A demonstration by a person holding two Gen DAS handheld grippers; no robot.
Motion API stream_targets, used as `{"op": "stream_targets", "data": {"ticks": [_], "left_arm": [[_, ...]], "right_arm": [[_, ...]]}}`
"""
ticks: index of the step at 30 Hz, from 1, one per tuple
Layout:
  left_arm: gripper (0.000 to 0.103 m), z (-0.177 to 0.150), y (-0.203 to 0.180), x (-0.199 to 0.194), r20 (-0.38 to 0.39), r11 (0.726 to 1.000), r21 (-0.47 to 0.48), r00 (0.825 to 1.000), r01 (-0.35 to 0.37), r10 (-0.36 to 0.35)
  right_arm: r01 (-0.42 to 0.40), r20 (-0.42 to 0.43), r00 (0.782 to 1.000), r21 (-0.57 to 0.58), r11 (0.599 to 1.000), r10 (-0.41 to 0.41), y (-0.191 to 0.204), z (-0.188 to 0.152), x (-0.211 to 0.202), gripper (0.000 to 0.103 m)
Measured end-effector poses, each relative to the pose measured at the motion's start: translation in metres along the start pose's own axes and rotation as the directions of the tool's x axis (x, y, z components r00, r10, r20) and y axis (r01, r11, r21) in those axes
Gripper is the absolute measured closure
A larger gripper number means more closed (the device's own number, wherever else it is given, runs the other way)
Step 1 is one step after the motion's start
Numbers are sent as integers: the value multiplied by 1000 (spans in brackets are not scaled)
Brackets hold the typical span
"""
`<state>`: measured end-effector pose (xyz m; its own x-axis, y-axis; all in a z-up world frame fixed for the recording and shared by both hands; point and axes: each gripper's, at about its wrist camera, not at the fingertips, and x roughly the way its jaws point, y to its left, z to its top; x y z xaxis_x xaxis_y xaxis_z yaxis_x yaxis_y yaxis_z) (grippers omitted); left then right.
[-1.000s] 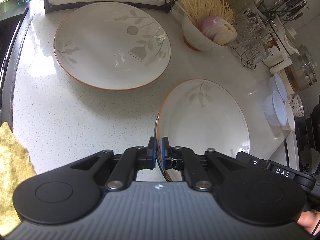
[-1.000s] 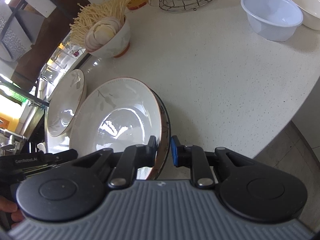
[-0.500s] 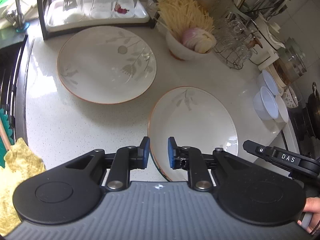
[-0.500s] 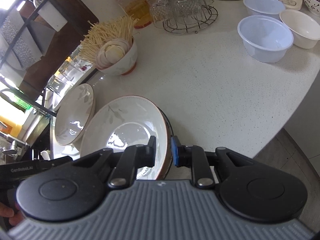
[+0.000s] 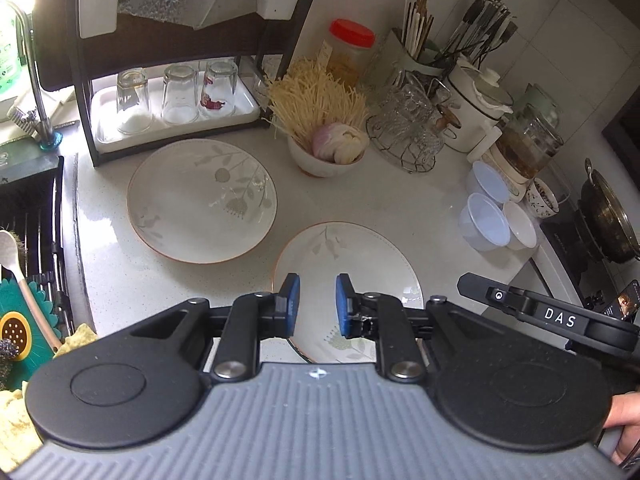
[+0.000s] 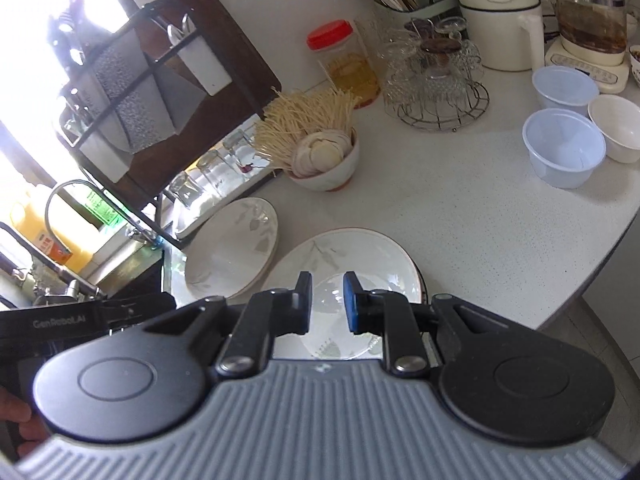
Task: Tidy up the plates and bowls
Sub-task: 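Move both tools to the rim of the other white leaf plate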
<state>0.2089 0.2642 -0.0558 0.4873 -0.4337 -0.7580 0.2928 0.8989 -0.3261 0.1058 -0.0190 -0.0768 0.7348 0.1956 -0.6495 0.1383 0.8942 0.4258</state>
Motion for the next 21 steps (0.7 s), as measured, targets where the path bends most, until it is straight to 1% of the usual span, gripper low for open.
{"op": "stream_targets", "data": {"ticks": [5, 8, 10, 12, 16, 21], "left_arm": [[79, -6, 7, -28, 37, 999, 36, 999, -11, 9], [78, -10, 15, -42, 46, 999, 48, 999, -9, 7], [74, -14, 19, -49, 52, 997, 69, 998, -26, 22], [73, -18, 25, -54, 46, 997, 71, 999, -26, 22], [73, -24, 37, -58, 29, 997, 65, 999, -32, 30], [70, -29, 45, -55, 6, 998, 37, 999, -45, 45]], "right_arm": [[-13, 34, 999, -25, 1000, 14, 27, -6, -16, 82], [-20, 57, 998, -26, 999, 21, 41, -12, -22, 82], [-27, 66, 997, -30, 999, 29, 51, -17, -23, 82], [-31, 68, 997, -31, 999, 33, 59, -21, -23, 82], [-41, 51, 998, -44, 998, 43, 72, -30, -20, 82], [-45, 8, 999, -68, 997, 46, 80, -36, -11, 82]]}}
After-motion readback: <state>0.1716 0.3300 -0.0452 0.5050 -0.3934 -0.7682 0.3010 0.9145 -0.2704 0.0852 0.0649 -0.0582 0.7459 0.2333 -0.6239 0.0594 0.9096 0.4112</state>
